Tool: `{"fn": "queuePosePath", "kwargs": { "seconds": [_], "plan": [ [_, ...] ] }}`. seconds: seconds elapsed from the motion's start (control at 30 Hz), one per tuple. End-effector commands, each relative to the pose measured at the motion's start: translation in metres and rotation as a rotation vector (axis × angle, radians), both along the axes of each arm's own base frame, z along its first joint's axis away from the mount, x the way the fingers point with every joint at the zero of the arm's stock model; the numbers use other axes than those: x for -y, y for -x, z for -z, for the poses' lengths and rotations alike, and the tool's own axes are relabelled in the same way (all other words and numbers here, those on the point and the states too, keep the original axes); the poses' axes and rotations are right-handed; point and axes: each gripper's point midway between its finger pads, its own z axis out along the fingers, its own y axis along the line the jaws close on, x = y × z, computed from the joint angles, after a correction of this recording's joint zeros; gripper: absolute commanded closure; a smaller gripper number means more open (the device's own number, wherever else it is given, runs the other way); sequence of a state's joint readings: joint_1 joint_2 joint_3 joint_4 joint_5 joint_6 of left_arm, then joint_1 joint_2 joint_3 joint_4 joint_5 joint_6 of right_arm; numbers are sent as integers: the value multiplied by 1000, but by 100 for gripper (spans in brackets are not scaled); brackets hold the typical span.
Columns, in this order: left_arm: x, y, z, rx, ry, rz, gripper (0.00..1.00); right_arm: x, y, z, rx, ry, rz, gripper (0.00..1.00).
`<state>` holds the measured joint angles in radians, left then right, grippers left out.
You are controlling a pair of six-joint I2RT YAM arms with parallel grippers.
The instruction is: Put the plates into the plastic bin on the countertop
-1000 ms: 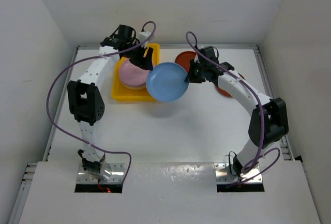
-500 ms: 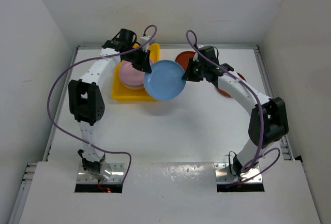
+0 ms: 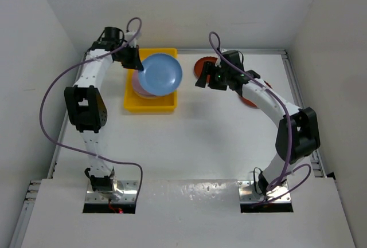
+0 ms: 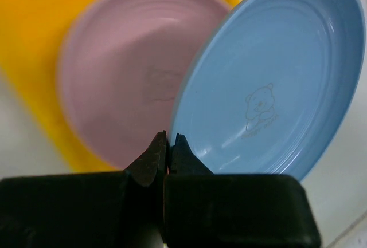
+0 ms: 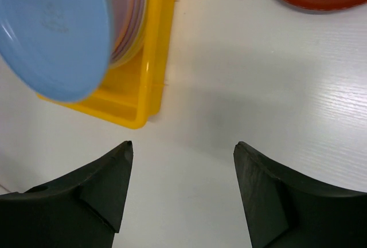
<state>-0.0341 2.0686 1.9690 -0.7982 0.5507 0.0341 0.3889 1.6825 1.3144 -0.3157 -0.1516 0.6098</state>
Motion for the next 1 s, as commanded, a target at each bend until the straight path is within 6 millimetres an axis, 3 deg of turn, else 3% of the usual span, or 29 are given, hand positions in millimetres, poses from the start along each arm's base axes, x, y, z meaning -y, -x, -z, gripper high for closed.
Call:
{"fn": "queuePosePath", "kwargs": {
  "seconds": [0.0,0.33,0.43,0.47,0.57,0.63,0.67,0.77,0.8,0.9,0.93,0.97],
  "plan": [
    [-46,-30,-10,45,-30,-194,100,13,0,-16,51,15,32,29],
    [-68,-53,44,10,-143,-251,100,44,8,-9,13,38,97,28],
    [-73,-54,58,-5,-178,-248,85,50,10,-7,7,42,110,28],
    [-76,-53,62,-13,-191,-257,75,54,9,-6,5,44,121,28],
    [-80,-49,71,-26,-221,-256,58,60,7,-5,-3,32,145,28],
    [-83,-49,66,-9,-239,-250,52,65,6,-5,-13,28,168,28],
    [-83,-49,61,1,-238,-252,47,77,3,-4,-16,28,204,28],
    [-85,-50,54,24,-257,-243,45,98,2,1,-43,29,300,27],
    [-86,-49,40,53,-260,-240,45,121,-3,3,-51,34,373,27],
    [-88,-51,26,87,-270,-244,42,143,-10,11,-109,15,480,29],
    [-88,-52,9,124,-273,-241,42,147,-13,11,-107,19,490,31],
    [-88,-52,9,128,-279,-234,42,146,-22,10,-93,14,494,33]
  ]
}}
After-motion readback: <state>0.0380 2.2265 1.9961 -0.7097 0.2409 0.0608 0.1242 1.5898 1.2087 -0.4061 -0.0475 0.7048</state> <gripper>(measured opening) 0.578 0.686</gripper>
